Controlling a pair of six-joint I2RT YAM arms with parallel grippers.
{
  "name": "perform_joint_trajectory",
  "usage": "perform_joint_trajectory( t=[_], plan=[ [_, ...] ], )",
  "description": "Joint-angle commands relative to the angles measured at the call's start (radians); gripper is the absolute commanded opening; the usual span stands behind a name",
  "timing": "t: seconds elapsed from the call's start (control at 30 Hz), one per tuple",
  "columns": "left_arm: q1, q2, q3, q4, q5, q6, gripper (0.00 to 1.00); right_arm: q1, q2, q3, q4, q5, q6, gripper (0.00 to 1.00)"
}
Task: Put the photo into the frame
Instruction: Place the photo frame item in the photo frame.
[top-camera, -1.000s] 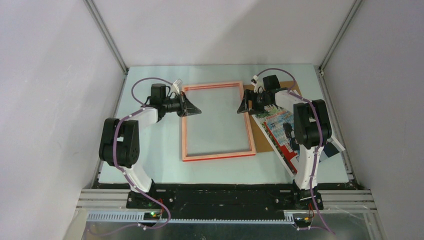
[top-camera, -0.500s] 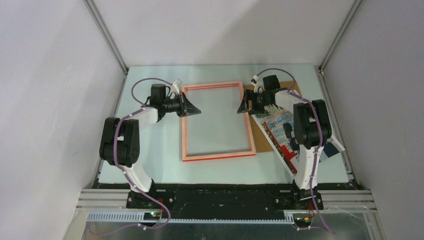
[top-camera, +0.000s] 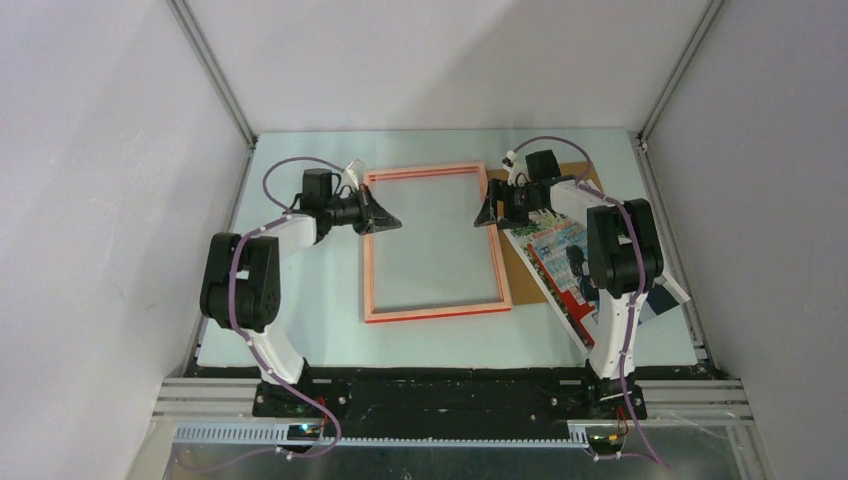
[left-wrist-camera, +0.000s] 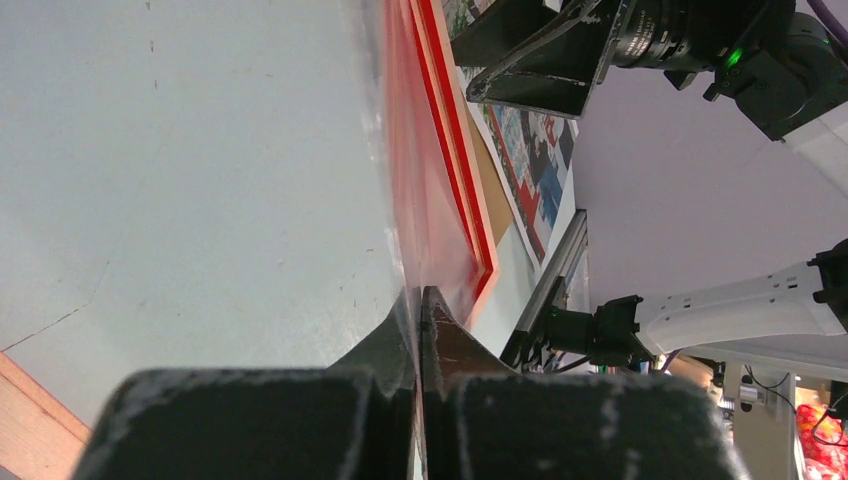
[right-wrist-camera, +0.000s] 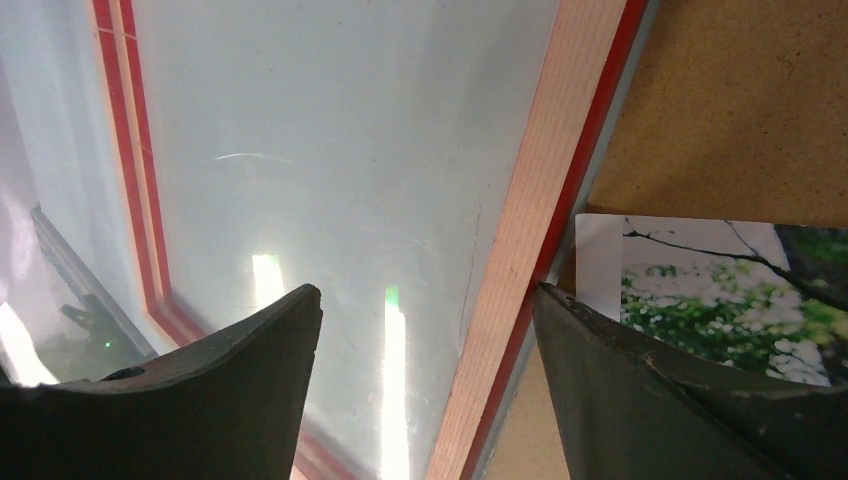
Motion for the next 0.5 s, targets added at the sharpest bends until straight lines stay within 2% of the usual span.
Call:
perform_joint_trajectory(
  t=[0.0,0.47],
  plan=[
    [0.004,0.001,0.035,0.04,0.002,0.023,0.0,0.009,0.007,0.029,0.006,-0.008,-0.014,0.81],
    [0.005,0.005,0.015,0.074,0.024,-0.031,0.0,0.011,0.009,0.031,0.007,-0.008,-0.01,0.81]
  ],
)
